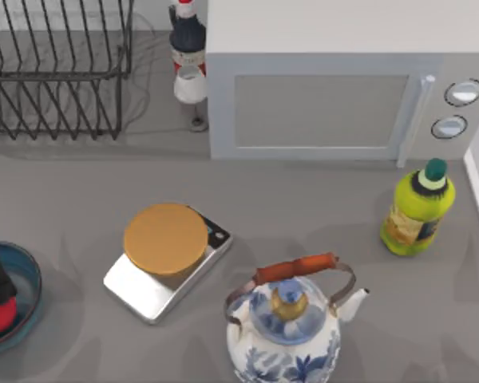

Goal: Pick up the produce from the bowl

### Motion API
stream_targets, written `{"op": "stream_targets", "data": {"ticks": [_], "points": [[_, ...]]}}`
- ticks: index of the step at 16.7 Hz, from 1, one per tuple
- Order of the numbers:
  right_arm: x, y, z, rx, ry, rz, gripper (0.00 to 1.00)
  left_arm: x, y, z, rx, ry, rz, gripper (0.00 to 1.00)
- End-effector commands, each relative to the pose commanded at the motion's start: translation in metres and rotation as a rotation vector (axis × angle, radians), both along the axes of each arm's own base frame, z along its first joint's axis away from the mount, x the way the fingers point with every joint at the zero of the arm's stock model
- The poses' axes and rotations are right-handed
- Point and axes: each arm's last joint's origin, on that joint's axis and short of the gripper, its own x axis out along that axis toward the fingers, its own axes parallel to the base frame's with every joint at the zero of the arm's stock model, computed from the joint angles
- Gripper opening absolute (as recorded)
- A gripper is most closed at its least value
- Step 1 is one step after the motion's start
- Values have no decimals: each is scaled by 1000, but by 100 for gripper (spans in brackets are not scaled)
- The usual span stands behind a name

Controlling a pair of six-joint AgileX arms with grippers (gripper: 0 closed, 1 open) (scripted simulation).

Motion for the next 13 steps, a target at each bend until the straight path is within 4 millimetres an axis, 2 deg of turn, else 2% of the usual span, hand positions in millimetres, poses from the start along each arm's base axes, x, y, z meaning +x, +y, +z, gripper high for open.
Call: {"op": "stream_targets", "data": {"ticks": [3,6,9,13], "points": [[0,0,0,0,0,0,100,2,0,10,2,111,0,100],[0,0,0,0,0,0,100,10,0,24,5,331,0,100],[0,0,0,0,0,0,100,27,1,36,9,622,-2,100],[0,0,0,0,0,0,100,62,2,43,13,1037,-6,100]]}}
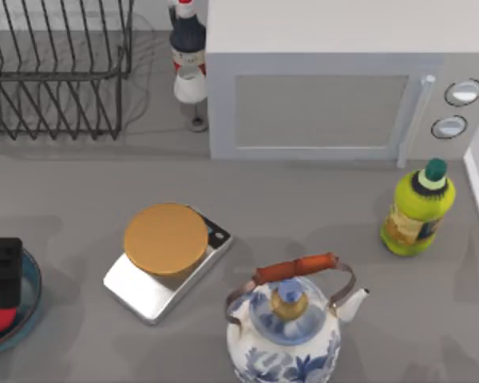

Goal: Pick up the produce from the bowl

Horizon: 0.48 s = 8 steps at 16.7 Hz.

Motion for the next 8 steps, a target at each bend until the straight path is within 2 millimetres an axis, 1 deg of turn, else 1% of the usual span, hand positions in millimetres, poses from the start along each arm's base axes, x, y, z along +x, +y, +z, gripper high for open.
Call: {"op": "stream_targets", "data": {"ticks": [4,6,8], "points": [[0,0,0,0,0,0,100,33,1,-3,1,337,-4,100],[0,0,0,0,0,0,100,45,1,-5,1,448,-5,100],[0,0,0,0,0,0,100,52,1,-6,1,507,-6,100]]}}
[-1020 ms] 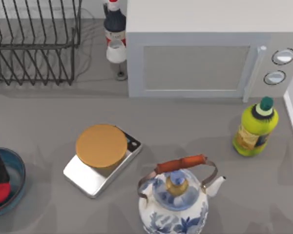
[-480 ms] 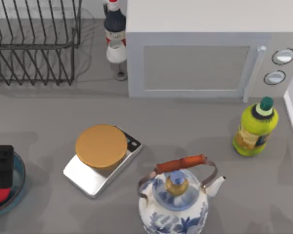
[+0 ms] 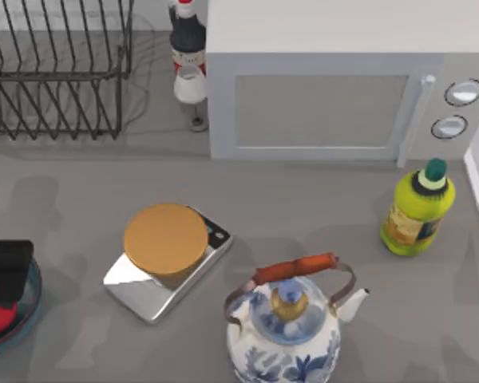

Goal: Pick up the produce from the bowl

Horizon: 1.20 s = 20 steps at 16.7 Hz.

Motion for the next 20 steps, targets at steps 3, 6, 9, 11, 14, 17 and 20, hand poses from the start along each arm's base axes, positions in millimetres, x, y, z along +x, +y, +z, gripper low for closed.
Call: {"op": "stream_targets", "data": {"ticks": [3,6,9,11,14,17,20], "points": [[0,0,0,0,0,0,100,2,0,0,0,12,0,100],[0,0,0,0,0,0,100,1,0,-1,0,11,0,100],[0,0,0,0,0,0,100,4,0,-19,0,20,-1,100],[0,0,0,0,0,0,100,7,0,-39,0,13,0,100],[0,0,0,0,0,0,100,8,0,-72,0,-7,0,100],[0,0,0,0,0,0,100,3,0,-95,0,8,0,100],[0,0,0,0,0,0,100,2,0,-98,0,12,0,100]]}}
